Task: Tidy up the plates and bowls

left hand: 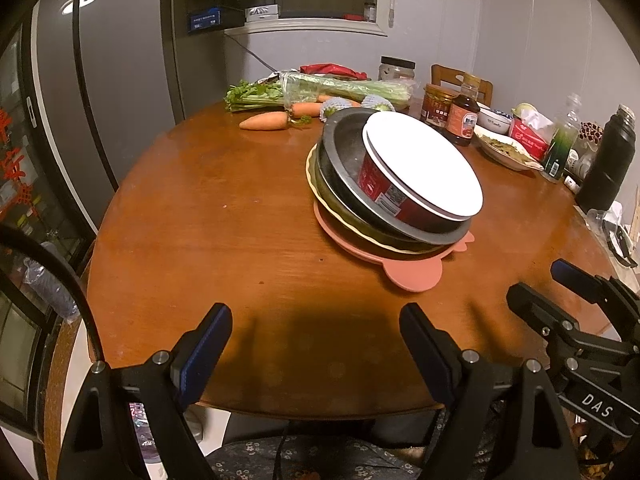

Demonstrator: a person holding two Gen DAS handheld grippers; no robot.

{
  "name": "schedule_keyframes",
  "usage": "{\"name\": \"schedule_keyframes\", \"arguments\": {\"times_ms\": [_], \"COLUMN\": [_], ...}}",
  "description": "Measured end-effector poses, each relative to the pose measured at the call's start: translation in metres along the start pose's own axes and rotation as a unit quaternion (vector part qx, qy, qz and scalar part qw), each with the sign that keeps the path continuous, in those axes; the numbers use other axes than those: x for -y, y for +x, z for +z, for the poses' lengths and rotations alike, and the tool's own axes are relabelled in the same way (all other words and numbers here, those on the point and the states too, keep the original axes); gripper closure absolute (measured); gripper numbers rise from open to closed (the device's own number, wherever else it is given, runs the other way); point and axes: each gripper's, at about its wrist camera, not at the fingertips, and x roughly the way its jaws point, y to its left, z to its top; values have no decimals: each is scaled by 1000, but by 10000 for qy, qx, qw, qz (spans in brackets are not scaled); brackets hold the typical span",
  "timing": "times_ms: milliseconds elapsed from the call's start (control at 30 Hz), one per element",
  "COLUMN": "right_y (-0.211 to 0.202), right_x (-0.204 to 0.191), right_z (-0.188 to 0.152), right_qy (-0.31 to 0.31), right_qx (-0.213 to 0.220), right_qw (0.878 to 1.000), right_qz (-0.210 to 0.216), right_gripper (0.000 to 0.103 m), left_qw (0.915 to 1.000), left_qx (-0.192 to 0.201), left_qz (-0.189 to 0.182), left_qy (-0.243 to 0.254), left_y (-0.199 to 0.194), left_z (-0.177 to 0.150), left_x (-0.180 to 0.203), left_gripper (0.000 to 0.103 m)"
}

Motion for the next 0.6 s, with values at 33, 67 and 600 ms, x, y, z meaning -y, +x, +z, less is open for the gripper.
{"name": "schedule_keyframes", "arguments": {"times_ms": [33,67,600], "right_y": [0,0,4], "right_x": [0,1,8], "right_z": [0,0,-1], "right_qy": [7,12,102], "right_qx": [10,9,-29], "right_qw": [10000,10000,9999], "right_qz": [-3,-4,-74], "right_gripper": [27,27,27], "left_qw": [10000,10000,9997], "left_qx": [-2,-3,4], "left_qz": [11,22,225], "left_qy": [-3,3,-135], "left_y": [0,0,3], "left_z": [0,0,6], "left_x": [0,-1,-17], "left_gripper": [18,18,18]}}
